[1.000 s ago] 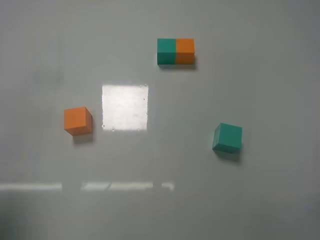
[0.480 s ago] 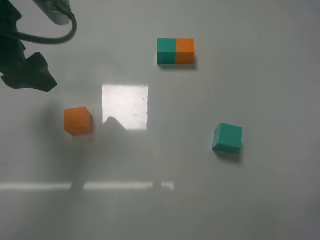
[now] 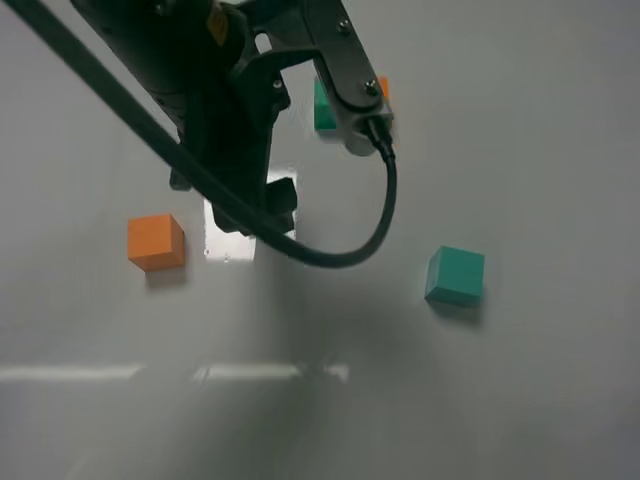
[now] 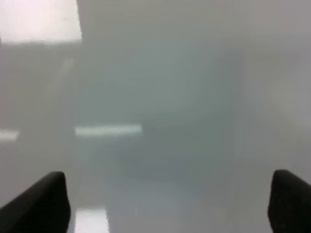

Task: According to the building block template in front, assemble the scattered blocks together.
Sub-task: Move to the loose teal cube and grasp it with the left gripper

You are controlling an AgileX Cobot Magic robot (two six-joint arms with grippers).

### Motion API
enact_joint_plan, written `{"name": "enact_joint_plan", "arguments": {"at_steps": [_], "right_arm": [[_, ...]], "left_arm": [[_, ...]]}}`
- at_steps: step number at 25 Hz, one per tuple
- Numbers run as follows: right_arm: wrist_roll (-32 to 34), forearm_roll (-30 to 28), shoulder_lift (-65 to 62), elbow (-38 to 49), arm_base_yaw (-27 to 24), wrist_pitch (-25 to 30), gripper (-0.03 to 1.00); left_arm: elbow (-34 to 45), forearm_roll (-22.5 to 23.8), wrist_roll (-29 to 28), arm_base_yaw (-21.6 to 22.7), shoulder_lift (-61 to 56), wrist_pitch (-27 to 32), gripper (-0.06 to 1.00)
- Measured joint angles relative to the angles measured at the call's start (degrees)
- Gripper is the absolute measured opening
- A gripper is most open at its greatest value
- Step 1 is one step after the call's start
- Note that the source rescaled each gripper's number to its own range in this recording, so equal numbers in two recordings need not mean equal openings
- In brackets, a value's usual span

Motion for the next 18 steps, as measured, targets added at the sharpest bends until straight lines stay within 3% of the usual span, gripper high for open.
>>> {"name": "enact_joint_plan", "arguments": {"at_steps": [4,12,18], "right_arm": [[0.0,0.0,0.0,0.0,0.0,0.0,0.77],[0.0,0.0,0.0,0.0,0.0,0.0,0.74],[0.0,0.0,0.0,0.0,0.0,0.0,0.68]], "left_arm": [[0.0,-6.33,6.26,-0.75,1.4,-3.32,1.0],[-0.07,-12.07,15.92,-5.24,4.23,-10.9,1.0],[-3.75,-15.86,19.88,-6.21,8.78,-11.79,1.0]]}}
